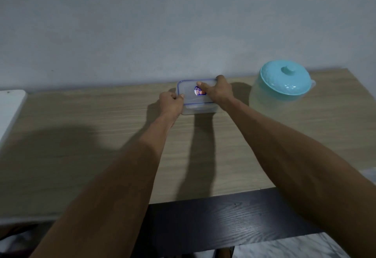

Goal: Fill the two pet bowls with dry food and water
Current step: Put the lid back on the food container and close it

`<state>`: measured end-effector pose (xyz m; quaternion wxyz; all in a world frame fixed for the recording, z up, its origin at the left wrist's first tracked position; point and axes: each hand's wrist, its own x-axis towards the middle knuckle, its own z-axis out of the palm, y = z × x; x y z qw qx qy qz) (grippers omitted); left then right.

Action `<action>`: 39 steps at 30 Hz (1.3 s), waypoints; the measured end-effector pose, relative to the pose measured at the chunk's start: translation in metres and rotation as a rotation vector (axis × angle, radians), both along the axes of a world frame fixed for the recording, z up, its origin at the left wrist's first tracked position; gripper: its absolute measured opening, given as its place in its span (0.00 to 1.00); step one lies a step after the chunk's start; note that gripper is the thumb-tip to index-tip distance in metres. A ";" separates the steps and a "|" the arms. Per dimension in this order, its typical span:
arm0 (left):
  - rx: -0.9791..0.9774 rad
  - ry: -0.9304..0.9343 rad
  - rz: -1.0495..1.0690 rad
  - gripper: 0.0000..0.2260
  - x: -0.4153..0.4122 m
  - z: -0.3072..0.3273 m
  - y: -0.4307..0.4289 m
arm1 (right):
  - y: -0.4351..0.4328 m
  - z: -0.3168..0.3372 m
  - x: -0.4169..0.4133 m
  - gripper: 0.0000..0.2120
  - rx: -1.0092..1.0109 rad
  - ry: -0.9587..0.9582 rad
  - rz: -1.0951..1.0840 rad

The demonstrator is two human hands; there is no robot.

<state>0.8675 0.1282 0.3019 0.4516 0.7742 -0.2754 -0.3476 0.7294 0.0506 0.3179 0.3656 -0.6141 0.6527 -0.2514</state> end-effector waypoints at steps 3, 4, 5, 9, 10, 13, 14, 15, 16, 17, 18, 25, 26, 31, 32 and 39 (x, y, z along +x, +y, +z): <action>-0.004 -0.010 0.002 0.11 0.000 -0.004 -0.001 | 0.006 -0.003 -0.001 0.34 -0.024 -0.032 -0.068; -0.004 -0.016 0.006 0.13 0.000 -0.002 -0.001 | 0.009 -0.005 -0.002 0.34 -0.035 -0.056 -0.100; 0.001 -0.024 0.003 0.15 0.000 -0.002 0.000 | 0.015 -0.007 -0.004 0.33 -0.043 -0.078 -0.132; -0.011 0.017 0.034 0.16 -0.001 0.004 0.005 | 0.041 -0.014 -0.013 0.28 -0.020 -0.117 -0.205; -0.025 0.051 0.033 0.16 -0.003 0.006 0.009 | 0.047 -0.014 -0.015 0.27 -0.002 -0.130 -0.208; -0.034 0.108 0.034 0.16 -0.010 0.015 0.027 | 0.064 -0.007 -0.020 0.25 0.028 -0.164 -0.204; -0.031 0.109 0.032 0.16 -0.013 0.019 0.035 | 0.070 -0.003 -0.023 0.24 0.027 -0.168 -0.200; -0.032 0.104 0.032 0.16 -0.016 0.023 0.043 | 0.077 0.002 -0.026 0.24 0.026 -0.169 -0.196; -0.034 0.093 0.033 0.16 -0.020 0.029 0.053 | 0.085 0.006 -0.029 0.24 0.025 -0.169 -0.190; -0.034 0.079 0.032 0.16 -0.024 0.034 0.062 | 0.094 0.012 -0.033 0.24 0.022 -0.171 -0.184; -0.034 0.071 0.029 0.15 -0.028 0.040 0.072 | 0.103 0.017 -0.037 0.24 0.019 -0.178 -0.178; -0.071 0.024 0.040 0.11 -0.069 0.066 0.168 | 0.196 0.037 -0.081 0.22 0.003 -0.240 -0.116; -0.069 0.019 0.050 0.11 -0.076 0.067 0.185 | 0.212 0.039 -0.088 0.22 0.009 -0.241 -0.109; -0.071 0.016 0.094 0.12 -0.104 0.064 0.263 | 0.290 0.043 -0.117 0.21 0.030 -0.213 -0.048; -0.062 0.018 0.103 0.12 -0.108 0.061 0.277 | 0.305 0.041 -0.121 0.20 0.036 -0.219 -0.038; 0.000 0.065 0.151 0.09 -0.125 0.003 0.359 | 0.383 0.005 -0.131 0.17 0.133 -0.256 -0.059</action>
